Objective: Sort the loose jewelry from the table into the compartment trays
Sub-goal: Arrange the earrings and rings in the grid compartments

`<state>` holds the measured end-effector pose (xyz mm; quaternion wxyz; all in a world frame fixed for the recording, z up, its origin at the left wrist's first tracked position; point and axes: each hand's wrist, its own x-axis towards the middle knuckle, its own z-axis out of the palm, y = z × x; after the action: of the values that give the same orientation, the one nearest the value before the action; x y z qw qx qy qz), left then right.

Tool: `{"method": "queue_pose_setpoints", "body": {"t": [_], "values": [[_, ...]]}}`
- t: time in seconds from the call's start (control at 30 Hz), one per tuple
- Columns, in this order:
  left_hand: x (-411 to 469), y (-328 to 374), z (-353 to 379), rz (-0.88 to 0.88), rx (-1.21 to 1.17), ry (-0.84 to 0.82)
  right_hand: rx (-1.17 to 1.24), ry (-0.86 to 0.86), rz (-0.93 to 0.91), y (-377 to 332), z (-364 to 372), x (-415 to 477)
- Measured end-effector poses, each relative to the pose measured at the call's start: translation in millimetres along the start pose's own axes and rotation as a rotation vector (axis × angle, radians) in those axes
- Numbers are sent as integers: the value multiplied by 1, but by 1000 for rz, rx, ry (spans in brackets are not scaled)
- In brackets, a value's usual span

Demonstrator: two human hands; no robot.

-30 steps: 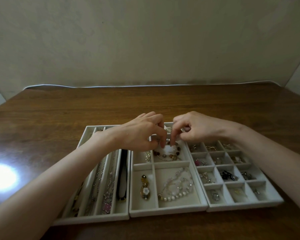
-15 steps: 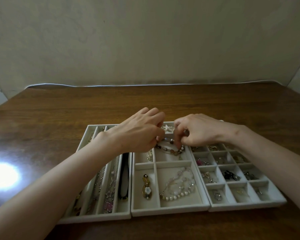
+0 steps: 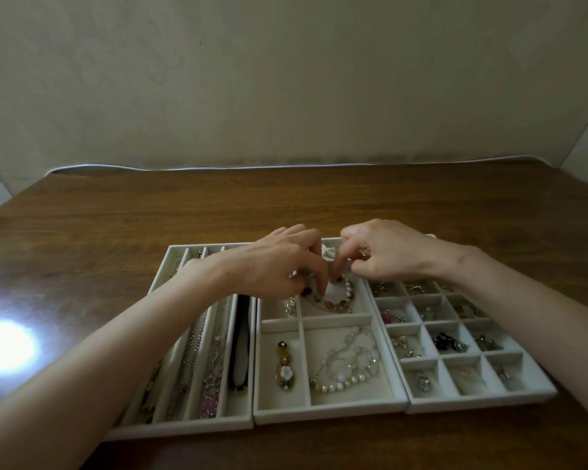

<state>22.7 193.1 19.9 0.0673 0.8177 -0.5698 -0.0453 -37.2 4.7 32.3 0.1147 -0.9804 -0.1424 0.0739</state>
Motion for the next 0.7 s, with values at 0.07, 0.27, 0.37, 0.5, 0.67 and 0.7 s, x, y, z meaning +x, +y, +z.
{"method": "queue_pose_setpoints", "body": {"t": [0.07,0.27,0.37,0.5,0.67,0.7], "values": [[0,0,-1,-2,17,10,-75,32,9,1,0,0],[-1,-3,0,-9,114,79,-124,50,-1,3,-1,-2],[-2,-5,1,-4,134,105,12,11,-28,2,-2,-4],[-2,-6,2,11,168,137,49,8,-27,3,1,-3],[-1,-5,0,3,75,100,7,23,-14,7,2,0],[-1,-4,0,2,57,77,13,8,-14,7,2,0]]}}
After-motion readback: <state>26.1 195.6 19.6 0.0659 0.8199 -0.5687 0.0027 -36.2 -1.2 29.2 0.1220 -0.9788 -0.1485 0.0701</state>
